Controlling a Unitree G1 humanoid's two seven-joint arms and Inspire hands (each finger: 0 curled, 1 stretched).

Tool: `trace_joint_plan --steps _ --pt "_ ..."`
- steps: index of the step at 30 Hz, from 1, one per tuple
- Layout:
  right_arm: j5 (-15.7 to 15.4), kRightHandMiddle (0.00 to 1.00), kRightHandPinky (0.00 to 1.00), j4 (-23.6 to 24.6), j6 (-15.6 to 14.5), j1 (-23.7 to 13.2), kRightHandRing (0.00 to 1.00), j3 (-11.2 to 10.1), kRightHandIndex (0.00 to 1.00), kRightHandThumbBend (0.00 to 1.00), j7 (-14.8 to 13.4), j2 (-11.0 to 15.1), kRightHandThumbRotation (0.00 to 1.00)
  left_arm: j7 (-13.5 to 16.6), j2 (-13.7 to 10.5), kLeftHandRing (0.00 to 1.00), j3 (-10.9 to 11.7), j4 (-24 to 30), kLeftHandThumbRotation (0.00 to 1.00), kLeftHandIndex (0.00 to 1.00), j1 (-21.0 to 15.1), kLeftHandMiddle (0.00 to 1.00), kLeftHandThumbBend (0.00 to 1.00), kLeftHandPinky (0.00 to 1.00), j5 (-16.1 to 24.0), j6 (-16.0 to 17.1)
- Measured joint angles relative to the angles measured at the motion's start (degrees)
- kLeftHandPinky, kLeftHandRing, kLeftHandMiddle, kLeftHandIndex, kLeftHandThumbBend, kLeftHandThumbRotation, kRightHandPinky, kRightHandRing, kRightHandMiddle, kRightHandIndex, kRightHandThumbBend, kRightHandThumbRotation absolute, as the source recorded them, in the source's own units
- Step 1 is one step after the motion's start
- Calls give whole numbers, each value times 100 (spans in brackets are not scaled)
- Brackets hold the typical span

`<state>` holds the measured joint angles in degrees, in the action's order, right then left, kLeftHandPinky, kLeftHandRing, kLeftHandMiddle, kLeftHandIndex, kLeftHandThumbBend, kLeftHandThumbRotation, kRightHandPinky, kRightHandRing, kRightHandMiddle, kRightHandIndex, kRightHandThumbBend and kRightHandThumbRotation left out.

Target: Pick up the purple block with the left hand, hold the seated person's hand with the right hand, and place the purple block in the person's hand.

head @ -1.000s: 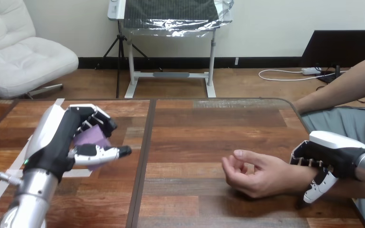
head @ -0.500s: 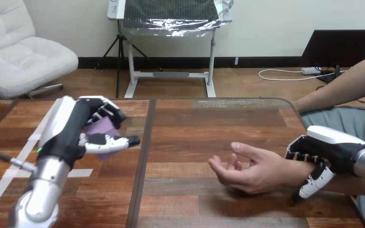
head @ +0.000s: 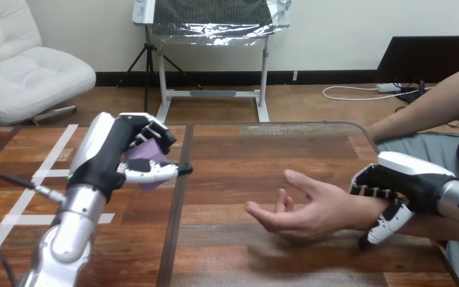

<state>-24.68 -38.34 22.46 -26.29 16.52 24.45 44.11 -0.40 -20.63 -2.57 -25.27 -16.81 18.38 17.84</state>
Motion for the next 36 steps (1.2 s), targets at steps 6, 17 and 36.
trace_joint_plan --steps 6,17,36 --pt "6 50 37 178 -24 22 43 -14 54 90 -1 -37 3 0 106 38 -86 -240 0 45 -219 43 68 33 2 58" --pt "107 48 36 442 -64 49 41 -80 54 91 79 -160 3 -40 291 37 -151 -581 0 45 -522 43 67 32 -1 114" --pt "202 48 37 1019 -114 94 42 -94 55 91 259 -335 6 -42 537 37 -339 -1059 0 45 -835 43 66 32 5 114"
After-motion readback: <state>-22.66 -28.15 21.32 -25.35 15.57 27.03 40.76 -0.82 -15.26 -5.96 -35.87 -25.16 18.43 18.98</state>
